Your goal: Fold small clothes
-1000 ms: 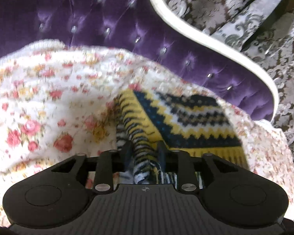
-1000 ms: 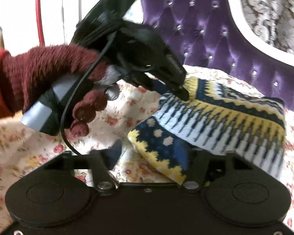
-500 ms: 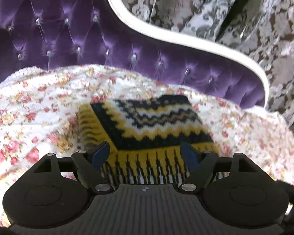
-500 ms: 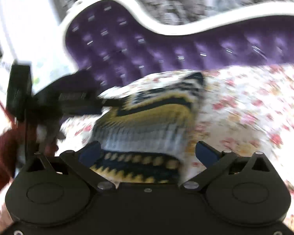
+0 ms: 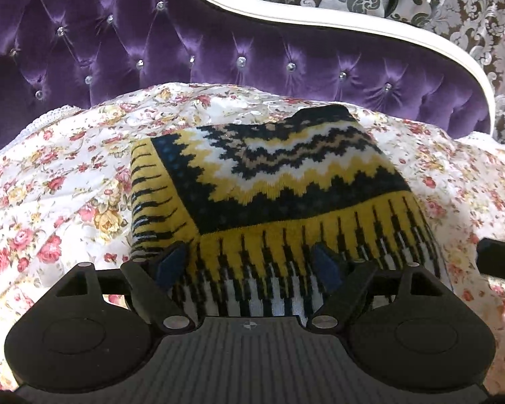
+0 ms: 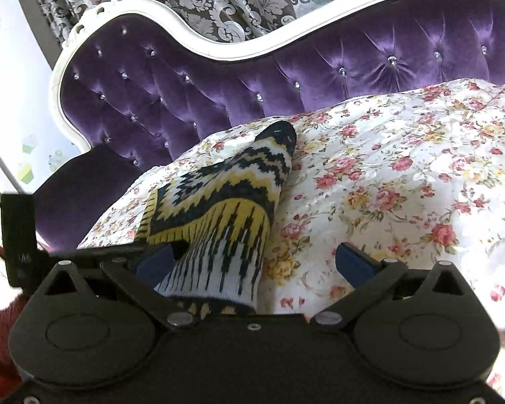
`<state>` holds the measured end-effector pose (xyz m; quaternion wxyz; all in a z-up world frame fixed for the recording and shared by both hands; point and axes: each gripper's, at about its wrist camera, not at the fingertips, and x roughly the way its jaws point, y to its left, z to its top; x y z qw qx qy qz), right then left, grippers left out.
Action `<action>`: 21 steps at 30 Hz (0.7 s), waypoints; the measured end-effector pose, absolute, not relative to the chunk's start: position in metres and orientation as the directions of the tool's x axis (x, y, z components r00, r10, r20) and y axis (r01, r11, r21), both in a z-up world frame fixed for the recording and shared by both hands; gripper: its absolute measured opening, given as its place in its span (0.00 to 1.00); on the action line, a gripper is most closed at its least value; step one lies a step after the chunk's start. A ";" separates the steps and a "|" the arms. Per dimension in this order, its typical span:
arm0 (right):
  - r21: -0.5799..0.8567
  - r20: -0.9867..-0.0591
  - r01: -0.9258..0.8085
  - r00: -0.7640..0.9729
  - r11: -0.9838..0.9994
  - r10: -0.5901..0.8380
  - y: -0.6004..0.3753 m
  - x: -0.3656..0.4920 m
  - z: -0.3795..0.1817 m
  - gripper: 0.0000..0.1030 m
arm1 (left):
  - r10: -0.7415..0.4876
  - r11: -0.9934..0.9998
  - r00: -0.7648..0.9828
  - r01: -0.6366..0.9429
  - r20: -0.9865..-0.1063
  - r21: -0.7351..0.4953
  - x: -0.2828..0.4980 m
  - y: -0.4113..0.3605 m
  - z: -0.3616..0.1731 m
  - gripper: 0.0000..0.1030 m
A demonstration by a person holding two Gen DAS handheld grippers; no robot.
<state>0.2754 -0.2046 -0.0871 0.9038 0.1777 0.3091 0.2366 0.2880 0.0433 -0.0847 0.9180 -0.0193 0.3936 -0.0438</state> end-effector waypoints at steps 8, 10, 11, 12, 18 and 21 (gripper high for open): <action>0.458 -0.493 -0.289 0.705 0.841 0.510 -0.197 0.316 -0.082 1.00 | -0.077 0.997 0.695 0.059 -0.715 -0.050 0.286 0.038 -0.087 0.78; 0.452 -0.505 -0.278 0.704 0.847 0.500 -0.195 0.328 -0.082 1.00 | -0.077 0.997 0.695 0.060 -0.715 -0.049 0.286 0.038 -0.087 0.78; 0.447 -0.513 -0.271 0.703 0.852 0.493 -0.193 0.334 -0.082 1.00 | -0.076 0.997 0.695 0.060 -0.715 -0.048 0.285 0.038 -0.087 0.78; 0.441 -0.521 -0.267 0.702 0.857 0.486 -0.191 0.340 -0.083 1.00 | -0.077 0.997 0.695 0.060 -0.715 -0.048 0.285 0.038 -0.087 0.78; 0.396 -0.587 -0.246 0.673 0.885 0.450 -0.177 0.373 -0.093 1.00 | -0.078 0.997 0.696 0.062 -0.714 -0.048 0.285 0.038 -0.087 0.78; 0.365 -0.632 -0.245 0.643 0.898 0.432 -0.166 0.382 -0.103 1.00 | -0.076 0.997 0.696 0.063 -0.714 -0.046 0.285 0.037 -0.087 0.78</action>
